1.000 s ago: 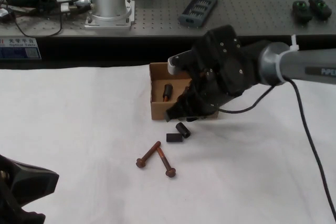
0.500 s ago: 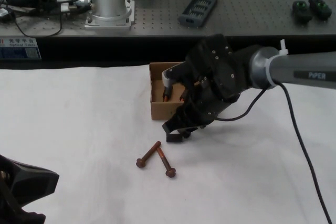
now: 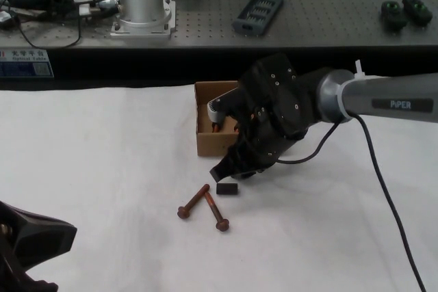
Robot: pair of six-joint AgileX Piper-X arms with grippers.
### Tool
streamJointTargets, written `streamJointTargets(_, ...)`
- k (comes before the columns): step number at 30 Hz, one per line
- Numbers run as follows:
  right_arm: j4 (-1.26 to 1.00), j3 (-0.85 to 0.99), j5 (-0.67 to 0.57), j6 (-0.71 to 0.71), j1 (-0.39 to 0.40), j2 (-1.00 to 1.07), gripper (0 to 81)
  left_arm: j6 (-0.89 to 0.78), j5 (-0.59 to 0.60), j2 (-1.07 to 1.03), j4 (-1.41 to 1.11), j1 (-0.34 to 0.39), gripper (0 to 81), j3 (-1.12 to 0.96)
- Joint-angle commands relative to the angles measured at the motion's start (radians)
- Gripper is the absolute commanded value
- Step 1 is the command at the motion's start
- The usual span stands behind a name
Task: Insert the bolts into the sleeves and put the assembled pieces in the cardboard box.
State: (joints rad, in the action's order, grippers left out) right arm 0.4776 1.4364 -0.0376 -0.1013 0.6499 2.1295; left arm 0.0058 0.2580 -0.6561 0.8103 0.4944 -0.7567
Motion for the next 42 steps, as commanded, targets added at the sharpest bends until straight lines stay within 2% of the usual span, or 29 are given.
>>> streamJointTargets(1, 0.031, 0.003, -0.002, -0.008, 0.003, 0.016, 8.9, 0.024, -0.019, 0.007, 0.004, 0.0, 0.6, -0.003)
streamJointTargets(2, 0.042, 0.003, -0.002, -0.008, 0.005, 0.01, 2.8, 0.024, -0.022, 0.007, 0.004, 0.0, 0.6, -0.003)
streamJointTargets(3, 0.052, 0.003, -0.002, -0.008, 0.004, 0.004, 2.2, 0.024, -0.024, 0.007, 0.004, 0.0, 0.6, -0.003)
streamJointTargets(14, 0.29, -0.035, -0.002, -0.008, 0.004, -0.202, 1.8, 0.029, -0.027, 0.007, -0.001, 0.0, 0.6, -0.003)
streamJointTargets(19, 0.301, -0.172, -0.002, 0.007, 0.004, -0.367, 1.8, 0.114, -0.028, -0.01, -0.018, 0.0, 0.6, -0.003)
streamJointTargets(25, 0.273, -0.401, -0.026, 0.061, 0.004, -0.652, 1.8, 0.123, -0.022, -0.107, -0.119, 0.0, 0.6, -0.003)
streamJointTargets(35, 0.267, -0.612, -0.026, 0.202, 0.004, -1.112, 1.8, 0.213, 0.04, -0.436, -0.298, 0.0, 0.1, -0.003)
streamJointTargets(37, 0.272, -0.627, -0.026, 0.238, 0.004, -1.172, 1.8, 0.24, 0.053, -0.514, -0.358, 0.0, 4.0, -0.003)
streamJointTargets(38, 0.271, -0.634, -0.026, 0.248, 0.004, -1.201, 1.8, 0.248, 0.055, -0.551, -0.384, 0.0, 8.4, -0.003)
streamJointTargets(42, 0.28, -0.647, -0.026, 0.251, 0.004, -1.266, 1.8, 0.258, 0.01, -0.672, -0.499, 0.0, 37.0, -0.02)
